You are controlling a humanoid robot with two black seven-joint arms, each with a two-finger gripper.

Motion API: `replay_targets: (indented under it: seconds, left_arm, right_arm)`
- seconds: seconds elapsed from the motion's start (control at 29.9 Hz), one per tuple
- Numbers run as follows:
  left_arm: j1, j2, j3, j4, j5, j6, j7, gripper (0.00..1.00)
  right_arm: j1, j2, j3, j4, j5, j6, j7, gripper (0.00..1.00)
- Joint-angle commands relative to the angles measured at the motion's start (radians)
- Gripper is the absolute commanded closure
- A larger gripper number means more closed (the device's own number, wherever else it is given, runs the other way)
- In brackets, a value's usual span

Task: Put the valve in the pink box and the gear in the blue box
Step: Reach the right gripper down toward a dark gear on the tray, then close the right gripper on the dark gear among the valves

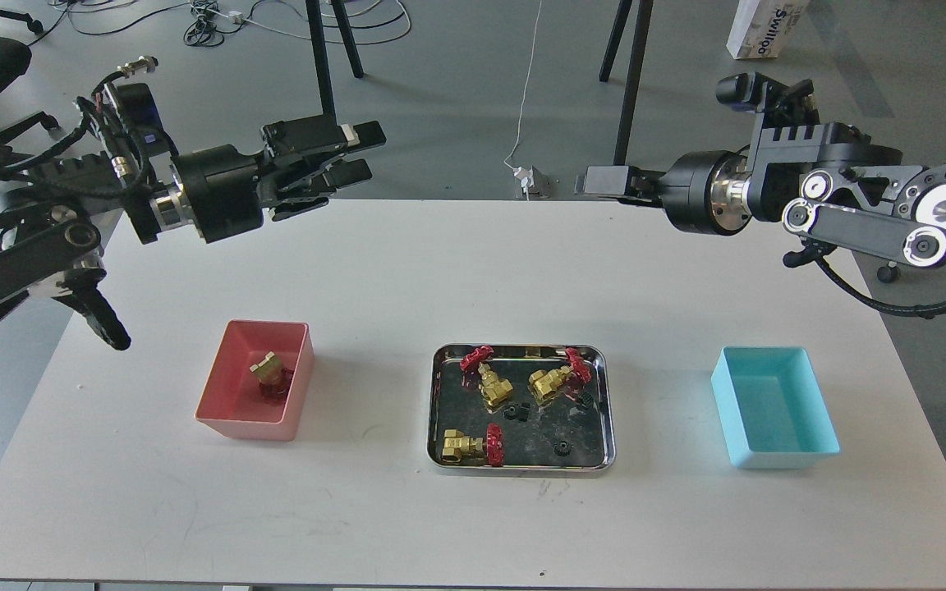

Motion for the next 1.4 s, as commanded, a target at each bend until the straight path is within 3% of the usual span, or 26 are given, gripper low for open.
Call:
replay_targets:
  seconds: [0.0,0.13,0.3,0.47,0.57,0.6,0.67,0.7,0.87,0.94,1.04,1.37]
  left_arm:
    - [0.036,-0.105,-0.129,-0.004,-0.068,-0.025,0.000,0.19]
    - [0.048,-0.233,-0.211,-0.004,-0.140,-0.025,0.000,0.19]
    - [0.061,-0.329,-0.211,-0.004,-0.142,0.003,0.000,0.18]
    - [0.088,-0.335,-0.217,-0.004,-0.142,0.008,0.000,0.17]
    - [0.104,-0.330,-0.220,-0.004,-0.140,0.008,0.000,0.17]
    - [0.108,-0.330,-0.220,-0.004,-0.140,0.008,0.000,0.17]
    - [0.111,-0.329,-0.220,-0.004,-0.140,0.008,0.000,0.17]
    - [0.113,-0.329,-0.220,-0.004,-0.140,0.008,0.000,0.17]
    - [0.130,-0.329,-0.219,-0.004,-0.140,0.006,0.000,0.16]
    - [0.131,-0.330,-0.219,-0.004,-0.140,0.006,0.000,0.16]
    - [0.133,-0.330,-0.216,-0.004,-0.140,0.006,0.000,0.16]
    - [0.153,-0.335,-0.209,-0.001,-0.140,0.008,0.000,0.15]
  right_arm:
    - [0.133,0.019,-0.156,0.144,-0.117,0.163,0.000,0.00]
    - [0.174,0.147,-0.202,0.213,-0.142,0.265,0.000,0.00]
    - [0.144,0.327,-0.314,0.204,-0.142,0.229,-0.003,0.00]
    - [0.111,0.419,-0.374,0.122,-0.144,0.192,-0.008,0.00]
    - [0.099,0.460,-0.409,0.089,-0.147,0.188,-0.017,0.08]
    - [0.099,0.479,-0.425,0.077,-0.147,0.185,-0.028,0.16]
    - [0.093,0.484,-0.437,0.057,-0.147,0.184,-0.037,0.39]
    - [0.087,0.484,-0.439,0.052,-0.147,0.184,-0.037,0.41]
    - [0.058,0.484,-0.451,0.037,-0.145,0.182,-0.043,0.42]
    - [0.047,0.484,-0.460,0.019,-0.144,0.176,-0.057,0.49]
    - [0.035,0.484,-0.460,0.013,-0.141,0.152,-0.061,0.50]
    - [0.042,0.484,-0.442,0.023,-0.037,0.123,-0.058,0.50]
